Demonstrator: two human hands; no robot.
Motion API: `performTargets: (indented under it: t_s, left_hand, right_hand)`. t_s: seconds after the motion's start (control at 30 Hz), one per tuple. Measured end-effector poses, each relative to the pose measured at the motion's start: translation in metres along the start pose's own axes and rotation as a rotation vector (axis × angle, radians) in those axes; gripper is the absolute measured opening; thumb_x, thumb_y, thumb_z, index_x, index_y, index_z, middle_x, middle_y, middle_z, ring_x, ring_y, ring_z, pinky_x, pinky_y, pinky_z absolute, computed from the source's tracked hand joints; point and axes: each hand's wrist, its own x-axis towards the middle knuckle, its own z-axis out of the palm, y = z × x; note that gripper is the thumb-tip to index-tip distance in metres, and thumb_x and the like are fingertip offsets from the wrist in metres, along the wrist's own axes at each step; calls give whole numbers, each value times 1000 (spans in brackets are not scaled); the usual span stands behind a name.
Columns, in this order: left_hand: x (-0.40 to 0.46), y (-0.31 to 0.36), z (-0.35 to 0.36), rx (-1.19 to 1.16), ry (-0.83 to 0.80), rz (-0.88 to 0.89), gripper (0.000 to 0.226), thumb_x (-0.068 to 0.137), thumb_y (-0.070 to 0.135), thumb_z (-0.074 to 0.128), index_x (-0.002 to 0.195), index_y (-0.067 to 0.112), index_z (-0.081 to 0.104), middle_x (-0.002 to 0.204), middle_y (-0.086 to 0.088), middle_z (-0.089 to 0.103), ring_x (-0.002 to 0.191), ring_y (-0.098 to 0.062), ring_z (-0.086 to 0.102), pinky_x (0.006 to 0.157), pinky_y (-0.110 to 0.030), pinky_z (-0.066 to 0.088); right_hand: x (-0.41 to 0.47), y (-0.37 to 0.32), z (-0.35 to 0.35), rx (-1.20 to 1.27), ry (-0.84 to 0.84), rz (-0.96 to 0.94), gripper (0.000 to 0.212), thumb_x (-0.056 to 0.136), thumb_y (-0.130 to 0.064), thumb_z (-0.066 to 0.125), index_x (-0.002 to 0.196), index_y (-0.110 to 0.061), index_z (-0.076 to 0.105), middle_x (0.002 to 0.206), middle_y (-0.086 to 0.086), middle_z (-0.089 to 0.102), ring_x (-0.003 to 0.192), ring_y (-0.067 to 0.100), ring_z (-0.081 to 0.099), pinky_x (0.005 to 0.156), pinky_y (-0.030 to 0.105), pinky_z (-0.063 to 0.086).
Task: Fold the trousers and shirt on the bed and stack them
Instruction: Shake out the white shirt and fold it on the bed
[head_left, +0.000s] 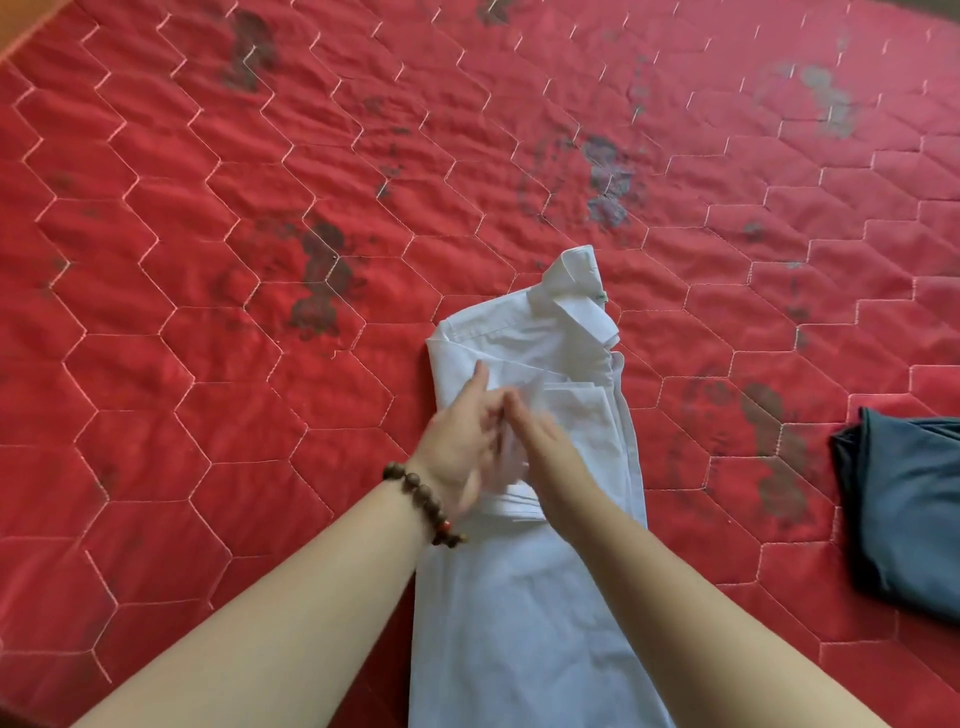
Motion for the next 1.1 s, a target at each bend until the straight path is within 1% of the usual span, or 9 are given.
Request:
performTargets:
  t_s: [0.1,0.17,0.23,0.33,0.47,0.63,0.83,1.0,1.1]
  left_hand:
    - [6,-11,12,183,38,131,36,103,29,35,99,17,69,103,3,72,100,-9,65,88,-18,48]
    - [10,-17,3,620,176,327,27,100,18,44,99,23,70,101,18,68,99,-2,58,85,-5,38]
    - [19,-23,-11,1016,306,538,30,95,6,45,114,12,67,119,6,64,111,-1,51,87,3,27]
    - [35,-35,-25,1510,210,655,42,92,-1,41,132,6,52,150,-11,37,143,-16,25,114,-19,14]
    - [58,-54,-24,1997,81,688,53,99,12,27,151,12,16,161,-6,1,147,-21,-7,118,-35,-9]
    - [78,-79,-37,2219,32,578,61,101,37,12,148,8,-15,159,-9,-14,146,-22,-16,118,-41,-11]
    - [81,-87,-56,2152,163,596,74,88,57,-5,146,13,-22,155,-6,-26,144,-18,-23,118,-42,-11]
    - [81,-90,-53,2107,311,507,74,86,63,-3,137,23,-37,149,-8,-38,141,-22,-30,114,-45,-19]
    - [77,-92,-47,2100,338,466,74,88,62,0,138,23,-37,147,-9,-42,139,-22,-33,112,-46,-23]
  right_hand:
    - [9,-16,-20,24,191,-37,5,82,-19,69,85,-16,70,81,5,72,79,17,68,72,34,53]
    - [15,-14,-45,-128,323,-41,11,82,-2,65,90,-10,69,82,9,72,77,21,66,70,37,53]
    - [19,-7,-66,-343,362,-39,14,80,-2,65,90,-11,68,85,9,70,80,24,64,71,33,51]
    - [23,7,-80,-718,386,-67,24,80,-10,66,103,-13,63,97,8,64,92,28,57,71,26,42]
    - [24,32,-76,-1296,428,-432,62,79,-12,69,136,1,47,135,22,51,125,38,48,104,48,39]
    - [33,75,-77,-1555,92,-400,60,100,-32,31,152,-10,11,160,5,6,148,23,2,119,48,-4]
    - [40,86,-97,-1593,187,-394,65,97,-52,22,153,-20,12,160,4,5,148,21,4,119,46,2]
    - [38,82,-95,-1591,238,-228,61,96,-56,11,149,-33,-10,161,3,-8,147,18,-14,118,43,-12]
    - [34,73,-89,-1575,225,-195,61,98,-54,14,151,-32,-5,161,6,-7,147,20,-16,116,43,-18]
